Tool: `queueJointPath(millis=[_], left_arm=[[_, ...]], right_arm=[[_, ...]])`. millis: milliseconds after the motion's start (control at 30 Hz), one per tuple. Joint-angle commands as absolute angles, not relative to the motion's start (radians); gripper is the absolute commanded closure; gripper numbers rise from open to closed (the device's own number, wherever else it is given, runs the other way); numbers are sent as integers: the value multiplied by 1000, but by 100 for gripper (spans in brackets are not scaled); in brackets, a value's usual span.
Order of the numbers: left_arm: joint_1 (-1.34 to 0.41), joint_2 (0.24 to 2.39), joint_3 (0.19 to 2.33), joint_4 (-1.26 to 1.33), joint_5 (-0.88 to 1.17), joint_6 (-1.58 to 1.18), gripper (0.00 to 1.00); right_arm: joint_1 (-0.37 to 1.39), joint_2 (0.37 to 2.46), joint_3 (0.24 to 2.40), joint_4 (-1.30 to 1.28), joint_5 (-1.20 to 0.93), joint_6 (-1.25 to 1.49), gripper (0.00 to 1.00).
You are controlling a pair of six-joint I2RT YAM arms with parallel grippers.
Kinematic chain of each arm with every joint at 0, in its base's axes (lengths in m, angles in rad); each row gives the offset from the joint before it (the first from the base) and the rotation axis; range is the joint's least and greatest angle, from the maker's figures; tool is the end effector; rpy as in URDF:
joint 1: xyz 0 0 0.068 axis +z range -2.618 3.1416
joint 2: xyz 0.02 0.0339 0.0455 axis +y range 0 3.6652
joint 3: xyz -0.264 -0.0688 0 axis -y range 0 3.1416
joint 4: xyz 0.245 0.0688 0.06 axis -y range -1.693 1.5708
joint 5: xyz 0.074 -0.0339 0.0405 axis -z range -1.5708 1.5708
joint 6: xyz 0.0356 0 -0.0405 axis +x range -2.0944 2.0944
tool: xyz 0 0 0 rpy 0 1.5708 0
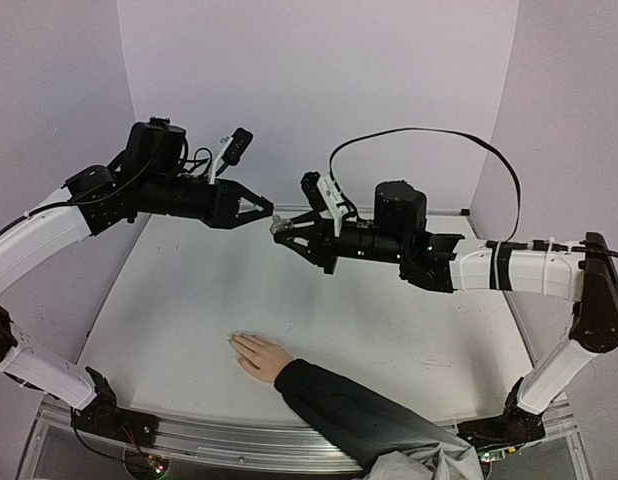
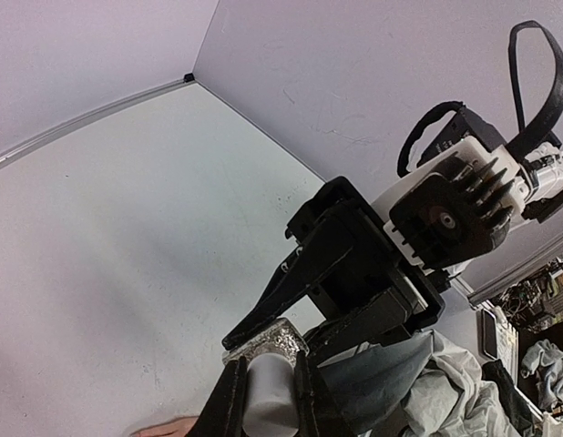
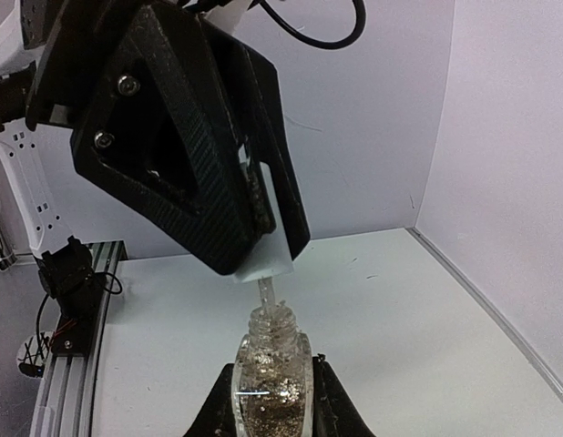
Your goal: Paint the nails
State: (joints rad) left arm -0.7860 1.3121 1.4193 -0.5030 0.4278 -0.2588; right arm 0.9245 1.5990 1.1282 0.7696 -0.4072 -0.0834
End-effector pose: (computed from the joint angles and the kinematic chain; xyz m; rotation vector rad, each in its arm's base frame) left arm 0.1929 -0.2141 0.4136 0.8308 1.9258 -1.0805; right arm 0.2146 0.3078 0.3511 -0.9541 0.9710 0.9720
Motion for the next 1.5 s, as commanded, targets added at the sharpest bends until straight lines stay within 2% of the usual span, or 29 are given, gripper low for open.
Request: queueJointPath(millis=[0, 367, 500, 767, 900, 1000, 1100, 1233, 1400, 1467], left_arm=[[-781, 1329, 1462, -530, 450, -253, 100], [-781, 1378, 1513, -634, 435, -249, 100], [-781, 1417, 1568, -725, 383, -255, 100], [-768, 1505, 1613, -877, 222, -341, 100], [-762, 1530, 1599, -888, 194, -376, 100], [-761, 1547, 1589, -885, 215, -366, 100], [-753, 1550, 1576, -874, 235, -321, 100], [-733, 1523, 1535, -807, 377, -183, 100], [-732, 1539, 1535, -839, 760, 149, 100], [-733, 1541, 1520, -868, 836, 245, 100]], right_arm=[[935, 1599, 1194, 830, -442, -105, 100], [948, 1629, 1236, 808, -386, -143, 100], [991, 1646, 1234, 855, -174, -177, 100], [1116, 1757, 1256, 1196, 344, -367, 100], [1126, 1836, 1329, 1246, 401, -387, 100], [1122, 1843, 1359, 1217, 291, -352, 100], [1082, 1814, 1384, 1117, 76, -241, 100], [980, 1762, 1384, 1037, -391, -67, 100], [856, 1824, 1510, 991, -1134, 185, 100], [843, 1860, 1558, 1010, -1297, 282, 100]])
